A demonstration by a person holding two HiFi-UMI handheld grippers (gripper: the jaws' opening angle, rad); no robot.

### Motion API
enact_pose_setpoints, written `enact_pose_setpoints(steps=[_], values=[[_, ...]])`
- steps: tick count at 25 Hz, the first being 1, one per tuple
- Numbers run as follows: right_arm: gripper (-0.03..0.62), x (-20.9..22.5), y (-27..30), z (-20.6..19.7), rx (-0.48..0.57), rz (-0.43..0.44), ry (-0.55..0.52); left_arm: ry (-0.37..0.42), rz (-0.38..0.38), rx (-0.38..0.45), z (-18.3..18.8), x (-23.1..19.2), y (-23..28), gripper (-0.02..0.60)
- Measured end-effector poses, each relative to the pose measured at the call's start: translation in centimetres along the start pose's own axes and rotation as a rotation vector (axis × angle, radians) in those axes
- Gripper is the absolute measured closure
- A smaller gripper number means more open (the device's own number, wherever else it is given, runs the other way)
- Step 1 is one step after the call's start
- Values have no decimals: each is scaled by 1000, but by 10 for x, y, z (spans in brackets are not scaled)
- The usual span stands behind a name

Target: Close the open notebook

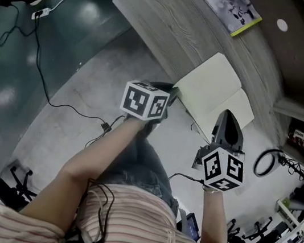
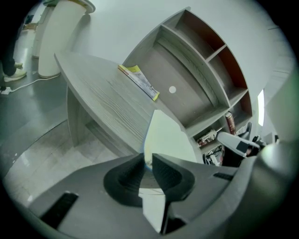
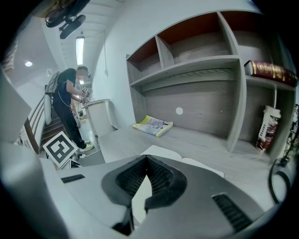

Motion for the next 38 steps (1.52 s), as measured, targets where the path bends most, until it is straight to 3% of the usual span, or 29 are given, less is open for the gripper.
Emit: enact_pose_setpoints(steps=[21, 38], values=[[586, 15, -31, -17, 3, -85, 52, 168, -7, 59, 18, 34, -31, 541], [586, 36, -82, -41, 29, -228, 120, 303, -56, 84, 21, 73, -51, 543]])
Point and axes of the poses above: the fingertips, and each gripper's own axes: y forward along the fingers, x to its right, z out of its top, the point moved 3 cm from there along -y, backward along the fingers, and after that the axes turned 5 degrees about z, right-handed, at the moved point
